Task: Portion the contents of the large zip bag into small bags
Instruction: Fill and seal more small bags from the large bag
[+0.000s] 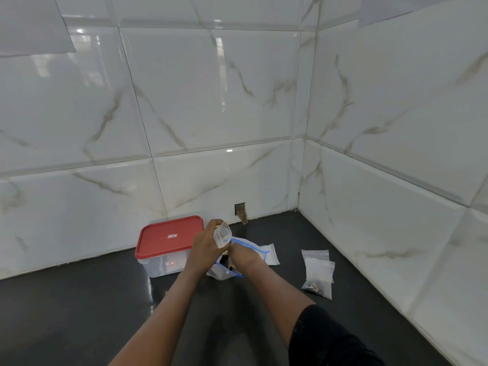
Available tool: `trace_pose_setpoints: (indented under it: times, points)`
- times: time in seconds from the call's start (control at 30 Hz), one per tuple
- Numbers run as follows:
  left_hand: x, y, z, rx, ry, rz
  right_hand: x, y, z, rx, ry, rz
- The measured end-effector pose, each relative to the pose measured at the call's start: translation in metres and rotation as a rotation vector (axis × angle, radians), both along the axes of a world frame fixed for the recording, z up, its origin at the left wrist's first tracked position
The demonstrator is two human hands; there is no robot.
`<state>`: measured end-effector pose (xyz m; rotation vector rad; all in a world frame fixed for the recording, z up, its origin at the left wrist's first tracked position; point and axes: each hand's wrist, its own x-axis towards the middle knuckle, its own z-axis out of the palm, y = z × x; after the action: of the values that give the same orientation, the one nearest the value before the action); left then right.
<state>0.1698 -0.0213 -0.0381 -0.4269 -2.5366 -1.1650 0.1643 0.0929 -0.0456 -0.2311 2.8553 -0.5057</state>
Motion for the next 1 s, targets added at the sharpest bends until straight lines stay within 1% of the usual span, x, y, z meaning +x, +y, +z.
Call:
trace_pose_setpoints:
  times: [0.17, 0.27, 0.4, 0.57, 0.73, 0.83, 1.0]
  points:
    - [0.002, 0.0, -0.001, -0.006, -0.005, 0.005, 0.004, -0.005, 0.006, 0.05, -0.117, -0.092]
    - [0.006, 0.0, -0.002, -0.004, 0.007, 0.001, 0.012, -0.007, 0.005, 0.046, -0.109, -0.125]
    - [0.008, 0.001, -0.001, -0.012, 0.014, 0.001, 0.017, -0.008, -0.001, -0.01, -0.052, -0.15]
    - [0.009, -0.001, 0.0, -0.036, 0.017, 0.0, 0.016, -0.011, 0.006, -0.019, -0.131, -0.163]
    - [0.008, -0.002, -0.001, -0.035, 0.009, 0.005, 0.015, -0.009, 0.007, 0.019, -0.093, -0.136]
    - [0.008, 0.0, -0.002, -0.011, 0.004, 0.008, 0.016, -0.004, 0.007, 0.001, -0.083, -0.17]
    - [0.009, 0.008, -0.005, -0.026, 0.032, -0.012, 0.023, -0.003, -0.004, -0.072, 0.036, -0.246]
